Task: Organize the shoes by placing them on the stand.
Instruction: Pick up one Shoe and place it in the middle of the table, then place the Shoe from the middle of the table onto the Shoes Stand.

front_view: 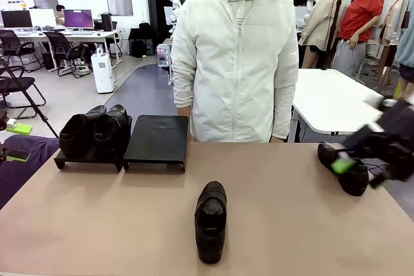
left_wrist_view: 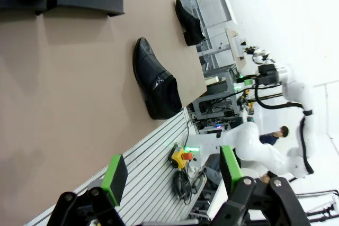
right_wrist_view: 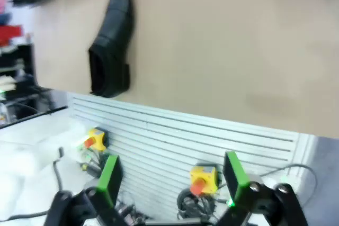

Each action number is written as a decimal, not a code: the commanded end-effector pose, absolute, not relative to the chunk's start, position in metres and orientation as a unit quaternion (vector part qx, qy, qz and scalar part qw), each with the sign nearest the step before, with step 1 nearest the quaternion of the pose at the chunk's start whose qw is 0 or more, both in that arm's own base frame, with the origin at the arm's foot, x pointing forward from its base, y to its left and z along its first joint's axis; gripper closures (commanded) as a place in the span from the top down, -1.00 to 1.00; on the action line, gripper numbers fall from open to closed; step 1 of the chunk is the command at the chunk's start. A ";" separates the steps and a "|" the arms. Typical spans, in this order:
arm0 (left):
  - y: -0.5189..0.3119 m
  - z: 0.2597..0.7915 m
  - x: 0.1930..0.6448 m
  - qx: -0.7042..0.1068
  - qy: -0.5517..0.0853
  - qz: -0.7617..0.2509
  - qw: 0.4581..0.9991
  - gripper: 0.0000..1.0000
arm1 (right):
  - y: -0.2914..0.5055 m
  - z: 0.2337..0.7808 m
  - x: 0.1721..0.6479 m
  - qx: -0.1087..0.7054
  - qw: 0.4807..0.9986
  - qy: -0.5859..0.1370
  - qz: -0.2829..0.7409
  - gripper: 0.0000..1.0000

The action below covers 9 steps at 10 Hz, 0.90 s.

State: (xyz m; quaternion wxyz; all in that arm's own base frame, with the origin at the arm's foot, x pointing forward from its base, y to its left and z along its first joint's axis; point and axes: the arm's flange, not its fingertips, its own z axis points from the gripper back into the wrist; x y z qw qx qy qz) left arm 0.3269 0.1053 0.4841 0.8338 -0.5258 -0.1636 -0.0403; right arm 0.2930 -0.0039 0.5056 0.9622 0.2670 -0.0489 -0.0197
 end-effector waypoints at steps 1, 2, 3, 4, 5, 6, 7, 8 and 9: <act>0.107 0.484 0.324 -0.525 -0.164 -0.050 0.834 0.82 | -0.035 0.481 0.295 0.288 0.955 -0.050 -0.045 1.00; 0.107 0.484 0.324 -0.525 -0.164 -0.050 0.834 0.82 | -0.039 0.472 0.294 0.326 0.941 -0.066 -0.063 1.00; 0.107 0.484 0.324 -0.525 -0.164 -0.050 0.834 0.82 | -0.035 0.499 0.290 0.281 0.958 -0.051 -0.038 1.00; 0.107 0.484 0.324 -0.525 -0.164 -0.050 0.834 0.82 | -0.035 0.499 0.290 0.281 0.958 -0.051 -0.038 1.00; 0.107 0.484 0.324 -0.525 -0.164 -0.050 0.834 0.82 | -0.035 0.499 0.290 0.281 0.958 -0.051 -0.038 1.00; 0.107 0.484 0.324 -0.525 -0.164 -0.050 0.834 0.82 | -0.035 0.499 0.290 0.281 0.958 -0.051 -0.038 1.00; 0.107 0.484 0.324 -0.525 -0.164 -0.050 0.834 0.82 | -0.035 0.499 0.290 0.281 0.958 -0.051 -0.038 1.00; 0.107 0.484 0.324 -0.525 -0.164 -0.050 0.834 0.82 | -0.035 0.499 0.290 0.281 0.958 -0.051 -0.038 1.00; 0.107 0.484 0.324 -0.525 -0.164 -0.050 0.834 0.82 | -0.035 0.499 0.290 0.281 0.958 -0.051 -0.038 1.00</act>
